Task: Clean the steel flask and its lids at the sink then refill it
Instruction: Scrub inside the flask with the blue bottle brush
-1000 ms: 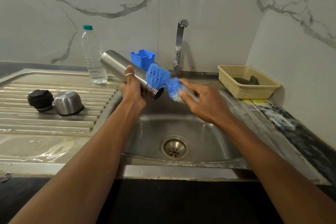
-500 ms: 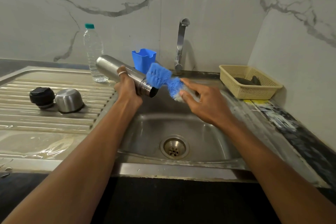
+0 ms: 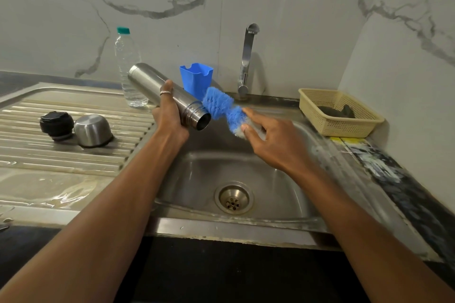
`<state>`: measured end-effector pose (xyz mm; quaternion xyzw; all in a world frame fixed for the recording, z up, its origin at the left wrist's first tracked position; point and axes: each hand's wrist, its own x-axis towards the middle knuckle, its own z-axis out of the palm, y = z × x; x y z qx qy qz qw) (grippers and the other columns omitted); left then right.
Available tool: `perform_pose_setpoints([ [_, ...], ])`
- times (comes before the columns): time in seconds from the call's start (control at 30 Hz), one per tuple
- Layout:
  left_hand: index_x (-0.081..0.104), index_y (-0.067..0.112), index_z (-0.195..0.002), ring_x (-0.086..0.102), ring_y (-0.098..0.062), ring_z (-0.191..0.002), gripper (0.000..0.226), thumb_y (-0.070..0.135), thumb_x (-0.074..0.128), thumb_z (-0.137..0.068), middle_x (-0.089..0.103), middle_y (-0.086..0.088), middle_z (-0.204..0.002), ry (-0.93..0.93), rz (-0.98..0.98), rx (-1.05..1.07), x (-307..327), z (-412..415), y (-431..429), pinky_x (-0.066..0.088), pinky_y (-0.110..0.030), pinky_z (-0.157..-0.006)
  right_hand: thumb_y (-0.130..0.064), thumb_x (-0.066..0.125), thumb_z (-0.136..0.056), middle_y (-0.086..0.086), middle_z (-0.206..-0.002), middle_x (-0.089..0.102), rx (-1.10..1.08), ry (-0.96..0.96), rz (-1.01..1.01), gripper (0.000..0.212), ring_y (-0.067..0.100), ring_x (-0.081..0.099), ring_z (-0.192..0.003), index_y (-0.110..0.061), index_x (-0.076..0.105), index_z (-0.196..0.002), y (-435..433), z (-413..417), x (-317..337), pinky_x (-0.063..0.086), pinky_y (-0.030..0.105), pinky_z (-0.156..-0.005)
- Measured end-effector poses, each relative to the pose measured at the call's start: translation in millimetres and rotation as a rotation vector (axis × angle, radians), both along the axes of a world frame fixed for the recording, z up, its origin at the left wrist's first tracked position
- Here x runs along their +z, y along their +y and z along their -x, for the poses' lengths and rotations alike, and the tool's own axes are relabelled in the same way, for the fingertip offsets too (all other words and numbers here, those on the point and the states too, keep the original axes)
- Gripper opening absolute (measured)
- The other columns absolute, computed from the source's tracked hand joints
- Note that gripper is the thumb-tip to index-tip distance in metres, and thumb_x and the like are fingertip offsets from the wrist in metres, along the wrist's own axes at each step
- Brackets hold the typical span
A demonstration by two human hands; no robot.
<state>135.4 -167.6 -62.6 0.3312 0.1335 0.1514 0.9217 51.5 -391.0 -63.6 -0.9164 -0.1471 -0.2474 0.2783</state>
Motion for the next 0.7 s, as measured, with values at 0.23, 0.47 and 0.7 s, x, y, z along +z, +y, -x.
perform_pose_setpoints([
  [0.23, 0.060, 0.009, -0.109, 0.076, -0.030, -0.094, 0.035, 0.037, 0.071, -0.092, 0.076, -0.014, -0.111, 0.025, -0.064, 0.004, 0, 1, -5, 0.063, -0.050, -0.079, -0.047, 0.058, -0.098, -0.007, -0.123, 0.073, 0.046, -0.018, -0.082, 0.048, 0.012, 0.069, -0.108, -0.037, 0.053, -0.145, 8, 3, 1, 0.057, 0.035, -0.092],
  [0.47, 0.059, 0.010, -0.120, 0.076, -0.034, -0.095, 0.042, 0.044, 0.059, -0.095, 0.075, -0.015, -0.114, 0.007, -0.002, -0.052, -3, -2, -1, 0.062, -0.055, -0.080, -0.046, 0.058, -0.099, -0.007, -0.128, 0.070, 0.037, -0.012, -0.070, 0.049, 0.013, 0.067, -0.111, -0.036, 0.052, -0.146, 12, 5, -3, 0.056, 0.036, -0.093],
  [0.7, 0.060, 0.005, -0.128, 0.076, -0.031, -0.092, 0.065, 0.038, 0.085, -0.078, 0.075, -0.014, -0.109, -0.023, 0.015, -0.062, -6, -1, -1, 0.062, -0.053, -0.082, -0.046, 0.057, -0.099, -0.006, -0.126, 0.072, 0.021, -0.024, -0.062, 0.049, 0.014, 0.068, -0.107, -0.035, 0.051, -0.147, 12, 4, -2, 0.056, 0.035, -0.089],
])
